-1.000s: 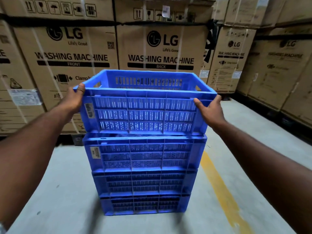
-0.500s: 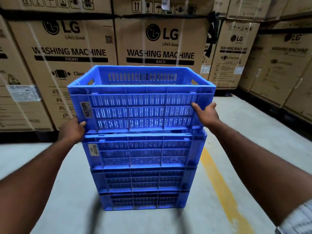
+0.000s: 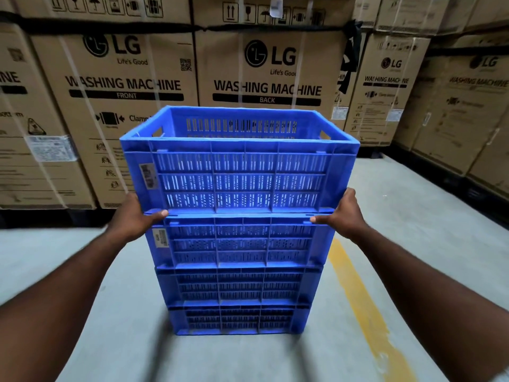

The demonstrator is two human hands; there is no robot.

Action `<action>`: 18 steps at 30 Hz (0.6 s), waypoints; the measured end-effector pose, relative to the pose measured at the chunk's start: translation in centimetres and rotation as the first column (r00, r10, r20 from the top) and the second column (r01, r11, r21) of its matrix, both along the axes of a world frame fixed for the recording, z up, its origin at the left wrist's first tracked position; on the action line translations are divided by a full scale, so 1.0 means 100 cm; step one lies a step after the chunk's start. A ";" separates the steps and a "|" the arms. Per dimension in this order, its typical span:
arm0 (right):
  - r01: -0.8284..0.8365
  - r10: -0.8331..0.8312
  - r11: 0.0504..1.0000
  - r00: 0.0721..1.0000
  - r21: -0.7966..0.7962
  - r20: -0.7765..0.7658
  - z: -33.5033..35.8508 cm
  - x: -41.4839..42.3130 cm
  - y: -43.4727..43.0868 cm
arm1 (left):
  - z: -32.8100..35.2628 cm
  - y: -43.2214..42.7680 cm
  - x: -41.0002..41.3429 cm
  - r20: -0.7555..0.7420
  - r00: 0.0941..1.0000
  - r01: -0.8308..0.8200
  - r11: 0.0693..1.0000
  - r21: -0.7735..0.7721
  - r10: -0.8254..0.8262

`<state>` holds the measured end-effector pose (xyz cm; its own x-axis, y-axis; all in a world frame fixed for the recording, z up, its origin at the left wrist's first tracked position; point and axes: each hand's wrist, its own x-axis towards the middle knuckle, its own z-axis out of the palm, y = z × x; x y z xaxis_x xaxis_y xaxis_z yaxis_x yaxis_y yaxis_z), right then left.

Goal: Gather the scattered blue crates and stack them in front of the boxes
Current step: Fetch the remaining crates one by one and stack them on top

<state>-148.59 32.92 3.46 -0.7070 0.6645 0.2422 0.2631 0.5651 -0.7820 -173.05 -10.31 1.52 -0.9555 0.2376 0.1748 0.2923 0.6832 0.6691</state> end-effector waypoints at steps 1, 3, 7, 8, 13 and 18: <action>0.006 -0.006 1.000 1.000 0.030 -0.004 -0.002 0.001 0.000 | -0.007 -0.001 -0.005 -0.013 1.000 -0.017 1.000 -0.024 0.016; 0.041 -0.040 0.996 0.999 0.082 -0.014 -0.005 0.001 -0.003 | -0.001 0.005 0.012 -0.046 0.998 -0.039 0.998 -0.041 0.038; 0.080 -0.077 0.988 0.997 0.129 -0.029 -0.005 -0.002 -0.005 | 0.007 0.020 0.032 -0.079 0.988 -0.135 0.991 -0.019 0.134; 0.081 -0.077 0.988 0.996 0.131 -0.033 -0.005 -0.003 -0.005 | 0.006 0.022 0.032 -0.098 0.984 -0.151 0.988 -0.012 0.149; 0.130 -0.124 0.977 0.991 0.168 -0.048 -0.008 -0.003 -0.002 | -0.003 0.016 0.025 -0.159 0.976 -0.144 0.989 0.035 0.148; 0.130 -0.124 0.976 0.991 0.172 -0.044 -0.005 -0.001 -0.002 | 0.000 0.014 0.026 -0.180 0.978 -0.104 0.995 0.010 0.104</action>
